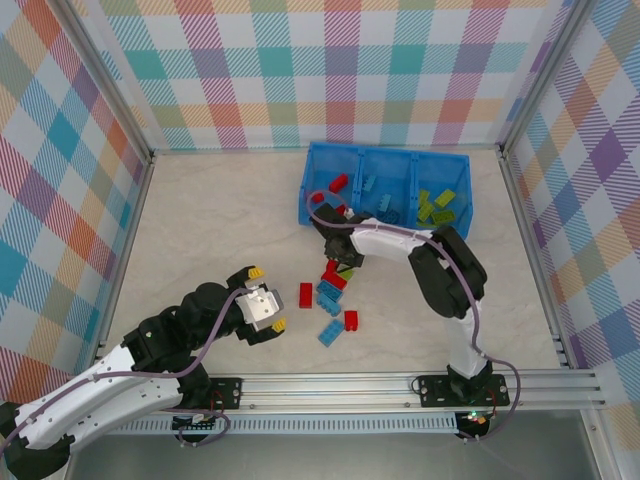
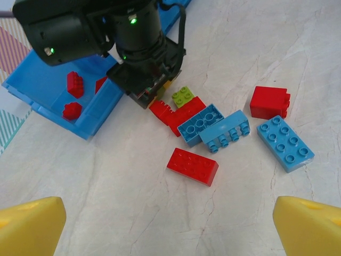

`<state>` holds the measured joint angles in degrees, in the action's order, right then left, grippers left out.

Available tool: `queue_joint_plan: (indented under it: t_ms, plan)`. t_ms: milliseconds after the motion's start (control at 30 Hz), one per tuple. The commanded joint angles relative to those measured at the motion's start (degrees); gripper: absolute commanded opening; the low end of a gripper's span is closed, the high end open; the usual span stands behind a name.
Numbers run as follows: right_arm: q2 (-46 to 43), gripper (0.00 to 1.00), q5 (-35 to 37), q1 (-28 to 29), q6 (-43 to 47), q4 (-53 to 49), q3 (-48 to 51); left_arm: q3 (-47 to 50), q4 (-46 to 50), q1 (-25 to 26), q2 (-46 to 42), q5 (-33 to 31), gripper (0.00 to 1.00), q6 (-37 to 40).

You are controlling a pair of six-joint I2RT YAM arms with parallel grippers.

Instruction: Sort the legos into containers by color

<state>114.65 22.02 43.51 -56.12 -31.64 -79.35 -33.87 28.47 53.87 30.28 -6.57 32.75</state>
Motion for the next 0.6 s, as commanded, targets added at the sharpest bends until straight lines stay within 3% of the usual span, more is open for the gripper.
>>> queue_joint_plan:
  t_ms: [0,233,400,567]
  plan:
    - [-8.27,0.31,2.01,0.31,1.79,4.22,3.82,0.82,0.26,0.23,-0.13,-0.27,1.00,1.12]
    - [-29.78,0.27,6.97,-2.28,11.27,12.12,15.55,1.09,-0.17,0.19,-1.14,-0.75,1.00,1.13]
    - [-37.92,0.27,2.49,-16.50,19.18,12.77,17.66,1.12,-0.59,0.19,-0.60,-0.34,1.00,1.05]
    - [-30.10,0.26,-6.60,-30.69,24.10,14.74,14.07,0.75,-0.09,0.12,-0.05,-0.87,1.00,0.69]
